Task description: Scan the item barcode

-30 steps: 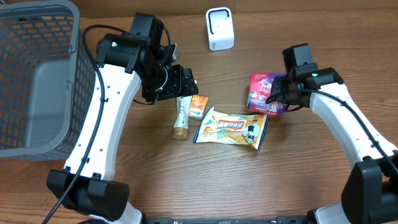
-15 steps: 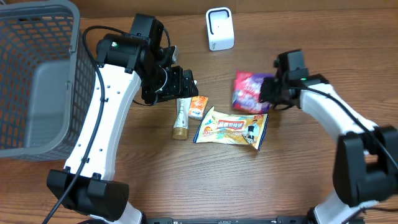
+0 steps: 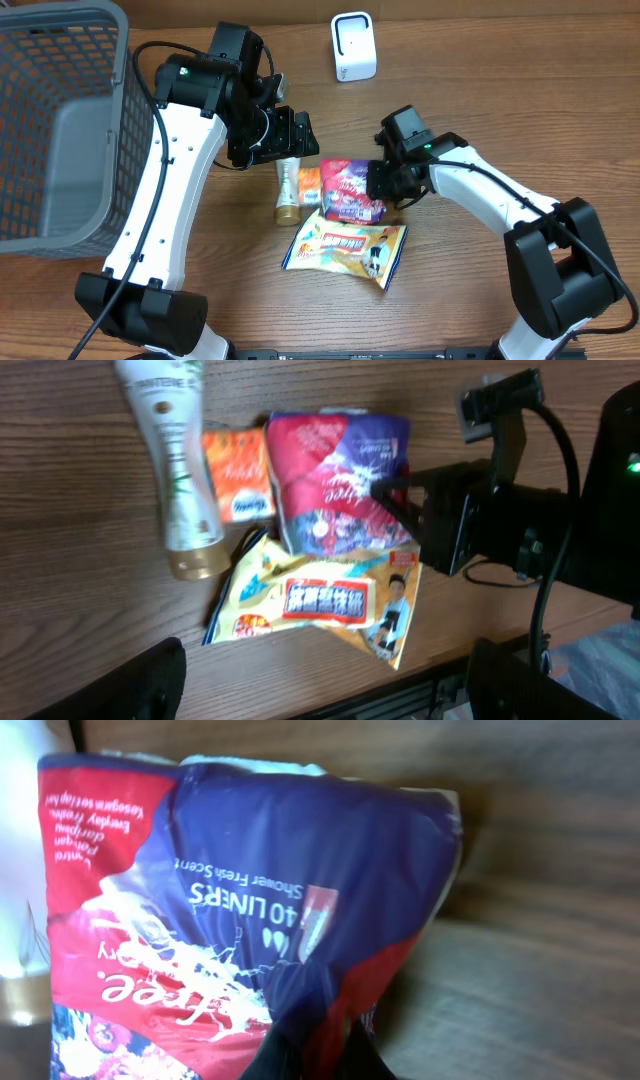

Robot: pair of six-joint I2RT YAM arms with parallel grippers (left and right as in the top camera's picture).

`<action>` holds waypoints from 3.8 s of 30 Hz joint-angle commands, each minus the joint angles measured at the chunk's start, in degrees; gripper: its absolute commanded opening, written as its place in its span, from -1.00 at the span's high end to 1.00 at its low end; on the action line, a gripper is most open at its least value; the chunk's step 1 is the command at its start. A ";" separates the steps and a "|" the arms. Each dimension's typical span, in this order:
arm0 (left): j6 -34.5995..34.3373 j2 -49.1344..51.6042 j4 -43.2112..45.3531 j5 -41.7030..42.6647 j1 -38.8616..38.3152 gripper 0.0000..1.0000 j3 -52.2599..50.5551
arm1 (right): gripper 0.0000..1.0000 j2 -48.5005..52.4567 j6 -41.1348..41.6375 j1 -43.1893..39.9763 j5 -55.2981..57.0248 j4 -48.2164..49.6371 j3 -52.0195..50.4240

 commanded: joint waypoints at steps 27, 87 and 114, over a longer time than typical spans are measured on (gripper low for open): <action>-15.85 -0.11 2.97 -14.80 -0.31 -0.55 -0.26 | -0.96 -1.31 -19.87 5.84 21.40 -14.29 16.44; -10.38 -0.09 7.76 -8.33 -4.07 -0.37 -11.06 | 0.93 -5.88 -8.26 -18.75 15.34 -11.91 10.54; -8.68 -0.09 8.50 -8.33 -4.07 -0.51 -11.06 | -0.41 -2.62 -0.02 -7.37 42.36 -17.05 12.46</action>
